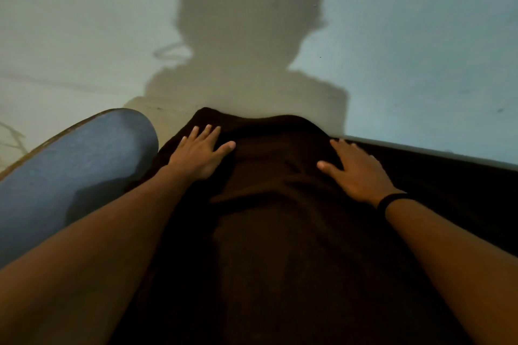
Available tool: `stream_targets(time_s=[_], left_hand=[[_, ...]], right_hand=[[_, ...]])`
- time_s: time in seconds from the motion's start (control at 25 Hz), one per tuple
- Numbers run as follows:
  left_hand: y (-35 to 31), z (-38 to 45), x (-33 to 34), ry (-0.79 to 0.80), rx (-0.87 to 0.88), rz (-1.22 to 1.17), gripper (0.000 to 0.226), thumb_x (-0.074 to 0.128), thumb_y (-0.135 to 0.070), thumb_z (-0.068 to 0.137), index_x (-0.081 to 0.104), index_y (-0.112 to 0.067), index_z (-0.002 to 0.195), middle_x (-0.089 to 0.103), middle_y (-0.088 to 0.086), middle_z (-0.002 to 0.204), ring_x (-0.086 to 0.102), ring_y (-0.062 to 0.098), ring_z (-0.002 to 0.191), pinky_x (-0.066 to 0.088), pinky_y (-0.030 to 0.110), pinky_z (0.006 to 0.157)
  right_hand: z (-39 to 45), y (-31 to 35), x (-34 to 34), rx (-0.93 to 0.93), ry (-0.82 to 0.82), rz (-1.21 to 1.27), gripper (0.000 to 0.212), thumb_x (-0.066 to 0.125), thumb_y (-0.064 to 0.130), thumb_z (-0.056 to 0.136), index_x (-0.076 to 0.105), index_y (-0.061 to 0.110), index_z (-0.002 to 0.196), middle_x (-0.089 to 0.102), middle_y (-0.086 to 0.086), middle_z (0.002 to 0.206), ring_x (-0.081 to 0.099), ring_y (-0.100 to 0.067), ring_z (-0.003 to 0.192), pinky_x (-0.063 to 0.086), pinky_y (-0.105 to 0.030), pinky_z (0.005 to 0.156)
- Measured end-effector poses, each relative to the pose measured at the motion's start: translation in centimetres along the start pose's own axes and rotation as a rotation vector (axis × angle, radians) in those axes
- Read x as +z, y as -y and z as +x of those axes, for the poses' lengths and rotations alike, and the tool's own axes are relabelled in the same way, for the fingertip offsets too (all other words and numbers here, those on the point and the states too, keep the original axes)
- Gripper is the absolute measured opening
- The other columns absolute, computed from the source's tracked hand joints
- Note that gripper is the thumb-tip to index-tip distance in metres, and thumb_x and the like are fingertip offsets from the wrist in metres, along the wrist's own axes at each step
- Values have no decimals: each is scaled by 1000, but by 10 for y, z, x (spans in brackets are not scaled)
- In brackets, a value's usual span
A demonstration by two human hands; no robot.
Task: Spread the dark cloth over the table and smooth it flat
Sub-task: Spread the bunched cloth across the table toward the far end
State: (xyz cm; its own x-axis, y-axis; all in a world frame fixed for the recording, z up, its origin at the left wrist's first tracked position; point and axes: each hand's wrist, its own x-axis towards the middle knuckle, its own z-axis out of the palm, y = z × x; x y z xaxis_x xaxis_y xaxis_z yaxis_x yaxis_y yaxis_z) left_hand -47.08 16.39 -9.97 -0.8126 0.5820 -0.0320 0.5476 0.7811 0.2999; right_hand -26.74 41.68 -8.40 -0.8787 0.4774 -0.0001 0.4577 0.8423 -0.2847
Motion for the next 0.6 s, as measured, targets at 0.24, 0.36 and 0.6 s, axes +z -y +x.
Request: stream_targets(time_s=[0.24, 0.36, 0.6], left_hand=[[38, 27, 1, 4, -224, 19, 94, 14, -85, 76, -1, -31, 153, -7, 1, 163, -2, 27, 149, 1, 51, 117], [26, 10, 10, -95, 17, 87, 80, 22, -69, 89, -1, -27, 153, -8, -1, 162, -7, 19, 149, -2, 42, 118], [21, -10, 0, -336, 237, 66, 65, 35, -62, 90, 53, -18, 135, 52, 5, 142, 48, 23, 129, 38, 39, 101]], right_hand=[[35, -6, 19, 8, 115, -84, 72, 19, 67, 89, 4, 30, 150, -2, 2, 161, -2, -20, 147, -3, -51, 116], [29, 11, 29, -74, 50, -120, 71, 16, 64, 91, 5, 26, 150, 0, -1, 161, -2, -20, 147, -4, -50, 116], [5, 15, 34, -159, 41, -134, 76, 10, 68, 86, 0, 28, 150, -4, 4, 160, -7, -14, 146, -5, -46, 118]])
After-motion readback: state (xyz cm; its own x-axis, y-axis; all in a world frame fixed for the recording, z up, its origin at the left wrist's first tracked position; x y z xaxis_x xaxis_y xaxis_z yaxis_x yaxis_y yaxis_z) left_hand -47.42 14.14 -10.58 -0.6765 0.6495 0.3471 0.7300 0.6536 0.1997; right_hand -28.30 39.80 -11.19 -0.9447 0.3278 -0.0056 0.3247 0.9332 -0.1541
